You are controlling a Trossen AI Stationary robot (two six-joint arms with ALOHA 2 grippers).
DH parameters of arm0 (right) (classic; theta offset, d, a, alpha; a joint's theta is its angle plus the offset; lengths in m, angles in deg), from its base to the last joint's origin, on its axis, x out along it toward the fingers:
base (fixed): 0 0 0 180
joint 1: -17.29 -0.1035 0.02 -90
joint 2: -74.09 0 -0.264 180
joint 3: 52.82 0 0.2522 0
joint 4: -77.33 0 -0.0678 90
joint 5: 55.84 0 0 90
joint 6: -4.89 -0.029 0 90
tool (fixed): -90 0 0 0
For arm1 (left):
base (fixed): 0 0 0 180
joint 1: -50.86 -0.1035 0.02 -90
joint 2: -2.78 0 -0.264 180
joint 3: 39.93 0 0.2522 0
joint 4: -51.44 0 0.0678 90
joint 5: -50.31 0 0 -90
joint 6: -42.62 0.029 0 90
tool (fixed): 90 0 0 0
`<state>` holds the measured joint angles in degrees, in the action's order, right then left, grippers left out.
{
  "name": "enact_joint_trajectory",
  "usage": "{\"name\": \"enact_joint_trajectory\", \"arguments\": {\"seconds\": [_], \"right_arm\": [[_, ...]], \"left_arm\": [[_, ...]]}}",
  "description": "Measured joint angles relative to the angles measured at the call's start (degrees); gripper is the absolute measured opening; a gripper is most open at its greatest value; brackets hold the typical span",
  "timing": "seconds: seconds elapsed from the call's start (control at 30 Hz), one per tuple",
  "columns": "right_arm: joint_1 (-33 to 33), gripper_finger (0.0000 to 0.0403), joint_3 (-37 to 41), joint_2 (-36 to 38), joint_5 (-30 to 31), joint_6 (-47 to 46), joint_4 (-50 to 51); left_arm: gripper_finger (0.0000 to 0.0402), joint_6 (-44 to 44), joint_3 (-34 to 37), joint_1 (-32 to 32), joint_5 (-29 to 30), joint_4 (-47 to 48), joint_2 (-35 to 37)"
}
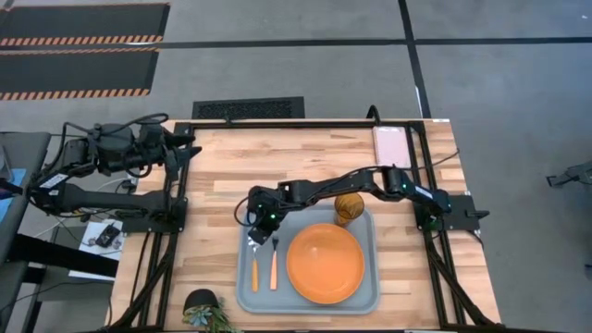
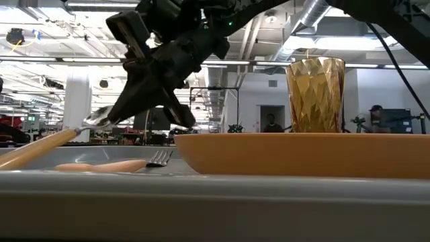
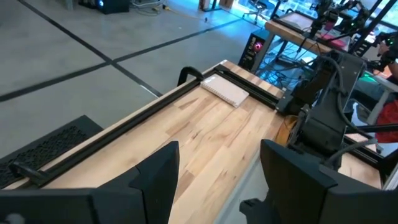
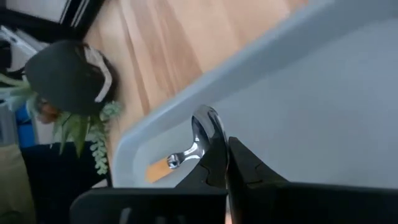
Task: Pick and place plate/cup/fork/spoon on tray
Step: Put the yellow spoon to the left side of the orange fork on the blue serving tray
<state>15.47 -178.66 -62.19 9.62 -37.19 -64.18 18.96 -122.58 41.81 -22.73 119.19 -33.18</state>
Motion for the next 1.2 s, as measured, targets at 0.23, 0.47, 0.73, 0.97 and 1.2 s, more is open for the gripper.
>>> {"name": "enact_joint_trajectory", "arguments": {"seconds": [0.23, 0.47, 0.73, 0.97, 1.2], "right_arm": [[0.43, 0.0017, -0.02, 0.08, 1.24, 0.51, 0.84], [0.43, 0.0018, -0.02, 0.08, 3.17, 1.45, 2.69], [0.56, 0.0042, -0.02, 0.08, 3.92, 2.23, 3.46], [0.56, 0.0057, -0.02, 0.08, 4.31, 2.24, 3.57], [0.56, 0.0068, -0.02, 0.08, 4.87, 2.22, 3.57]], "left_arm": [[0.0213, 0.02, 0.00, 0.01, 0.28, 0.49, 0.00], [0.0213, 0.04, 0.00, 0.00, 1.62, 0.54, 0.00], [0.0213, 0.05, 0.00, 0.01, 1.72, 0.56, 0.00], [0.0213, 0.07, 0.00, 0.01, 1.72, 0.58, 0.00], [0.0213, 0.09, 0.00, 0.00, 1.70, 0.58, 0.00]]}}
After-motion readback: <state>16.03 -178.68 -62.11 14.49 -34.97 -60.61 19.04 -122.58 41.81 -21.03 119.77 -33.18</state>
